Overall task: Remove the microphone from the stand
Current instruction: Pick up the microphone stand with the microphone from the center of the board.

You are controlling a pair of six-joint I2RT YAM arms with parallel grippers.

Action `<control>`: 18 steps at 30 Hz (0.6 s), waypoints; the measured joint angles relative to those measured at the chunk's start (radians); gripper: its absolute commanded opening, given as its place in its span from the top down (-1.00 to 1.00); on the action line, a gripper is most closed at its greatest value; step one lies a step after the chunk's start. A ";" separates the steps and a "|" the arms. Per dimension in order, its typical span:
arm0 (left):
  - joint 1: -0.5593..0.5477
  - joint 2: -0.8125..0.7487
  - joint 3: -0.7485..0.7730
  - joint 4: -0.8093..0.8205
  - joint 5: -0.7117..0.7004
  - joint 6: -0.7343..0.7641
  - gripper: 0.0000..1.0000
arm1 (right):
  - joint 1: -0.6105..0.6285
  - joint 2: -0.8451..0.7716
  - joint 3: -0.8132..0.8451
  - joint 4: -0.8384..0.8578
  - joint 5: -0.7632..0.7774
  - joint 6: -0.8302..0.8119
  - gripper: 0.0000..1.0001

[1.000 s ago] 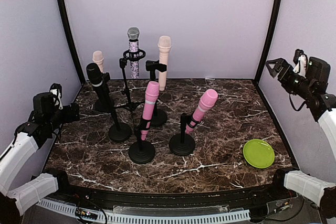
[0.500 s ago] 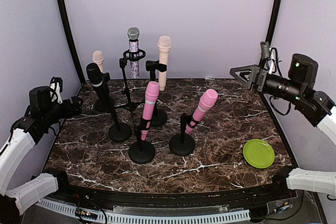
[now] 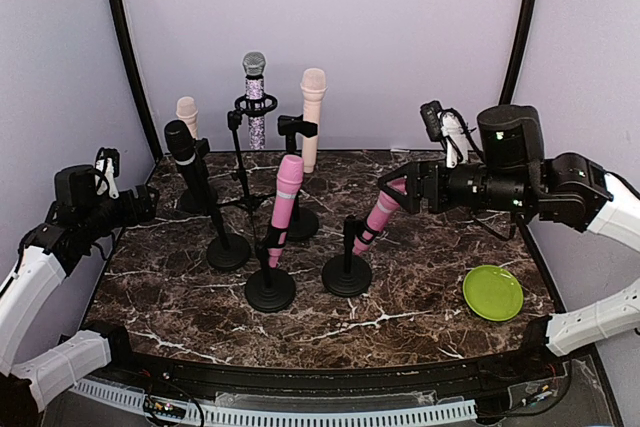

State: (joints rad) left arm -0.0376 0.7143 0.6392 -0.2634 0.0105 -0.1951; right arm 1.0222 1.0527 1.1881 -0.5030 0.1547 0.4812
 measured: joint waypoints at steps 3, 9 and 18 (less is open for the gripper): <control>0.000 0.001 0.000 -0.005 0.000 0.000 -0.98 | 0.016 0.035 0.006 -0.035 0.100 0.000 -0.55; 0.000 0.009 0.000 -0.010 0.001 0.000 -0.98 | 0.034 0.065 0.006 -0.030 0.167 0.000 -0.35; 0.000 0.009 0.000 -0.017 0.010 0.000 -0.98 | 0.085 0.100 -0.024 0.031 0.225 0.010 -0.14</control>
State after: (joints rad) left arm -0.0376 0.7235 0.6395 -0.2802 0.0208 -0.1955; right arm 1.1076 1.1530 1.1641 -0.4725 0.3801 0.4915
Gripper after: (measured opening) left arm 0.989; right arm 0.635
